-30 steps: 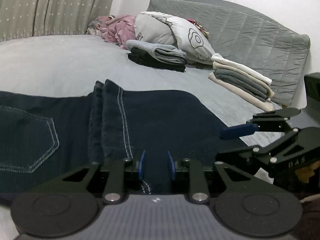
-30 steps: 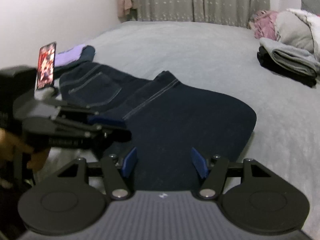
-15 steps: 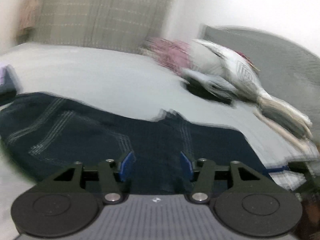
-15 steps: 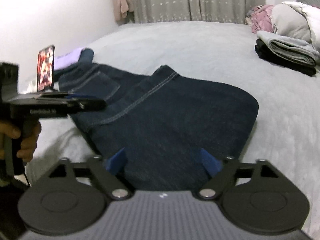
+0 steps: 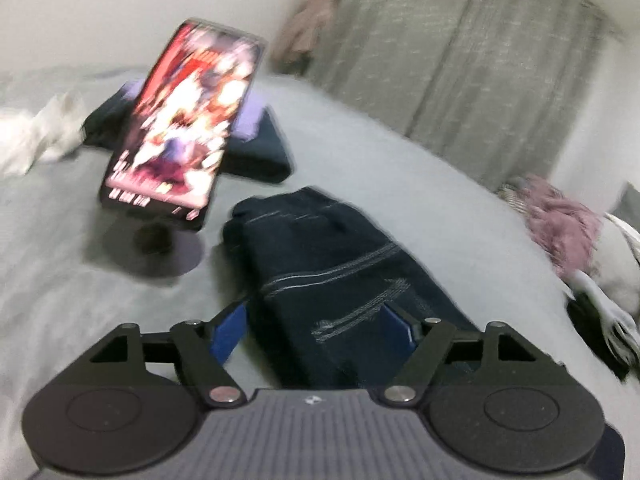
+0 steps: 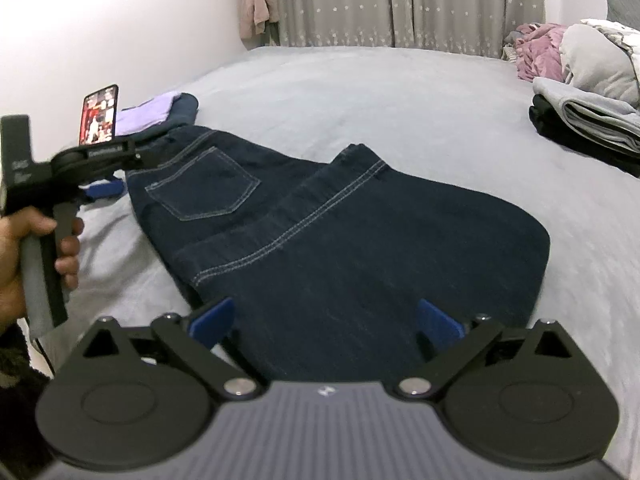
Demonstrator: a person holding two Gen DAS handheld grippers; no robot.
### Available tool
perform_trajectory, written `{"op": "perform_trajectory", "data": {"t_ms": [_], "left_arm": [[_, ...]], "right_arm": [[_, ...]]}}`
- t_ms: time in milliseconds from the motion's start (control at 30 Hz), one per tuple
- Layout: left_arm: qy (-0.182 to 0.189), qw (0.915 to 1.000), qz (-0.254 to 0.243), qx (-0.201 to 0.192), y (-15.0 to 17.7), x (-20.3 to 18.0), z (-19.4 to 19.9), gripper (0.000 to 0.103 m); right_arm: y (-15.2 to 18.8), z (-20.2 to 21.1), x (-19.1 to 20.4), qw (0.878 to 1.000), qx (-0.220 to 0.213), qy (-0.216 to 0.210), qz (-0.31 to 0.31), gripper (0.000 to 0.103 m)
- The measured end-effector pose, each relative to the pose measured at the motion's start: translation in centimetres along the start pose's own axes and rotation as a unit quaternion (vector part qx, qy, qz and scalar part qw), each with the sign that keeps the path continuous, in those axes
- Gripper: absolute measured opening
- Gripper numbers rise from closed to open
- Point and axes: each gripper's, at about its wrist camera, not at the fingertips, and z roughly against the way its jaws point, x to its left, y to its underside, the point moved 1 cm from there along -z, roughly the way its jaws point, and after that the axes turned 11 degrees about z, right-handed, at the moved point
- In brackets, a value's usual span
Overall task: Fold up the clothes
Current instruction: 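Withdraw both grippers from the folded jeans, then grasp the bunched jeans leg end with the left gripper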
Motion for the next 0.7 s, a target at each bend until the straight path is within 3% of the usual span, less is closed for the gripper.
{"op": "perform_trajectory", "data": {"t_ms": [133,400,467,500,567,633,700], "left_arm": [[-0.008,0.9987,0.045,0.022,-0.7,1.0,-1.8,0.074],[0.010,0.9966,0.082,0.002,-1.2,1.4,-3.3,0.072],[0.010,0.9967,0.080,-0.007,-1.0,1.4,-3.2,0.050],[0.009,0.9970,0.077,-0.009,-0.8,1.2,-3.0,0.048],[0.026,0.9970,0.072,-0.016,-0.7,1.1,-2.6,0.029],[0.039,0.9966,0.069,-0.021,-0.7,1.0,-2.1,0.021],[0.051,0.9960,0.067,-0.030,-0.7,0.7,-1.5,0.018]], "right_arm": [[-0.4,-0.2,0.3,1.000,0.000,-0.005,-0.001,0.102],[-0.6,-0.6,1.1,1.000,0.007,-0.013,0.007,0.102],[-0.6,-0.8,1.1,1.000,0.009,-0.013,0.005,0.102],[-0.6,-0.9,1.0,1.000,0.010,-0.013,0.003,0.102],[-0.5,-0.9,0.9,1.000,0.012,-0.013,0.001,0.102],[-0.4,-0.9,0.8,1.000,0.013,-0.012,-0.001,0.102],[-0.4,-0.9,0.7,1.000,0.014,-0.012,-0.005,0.102]]}}
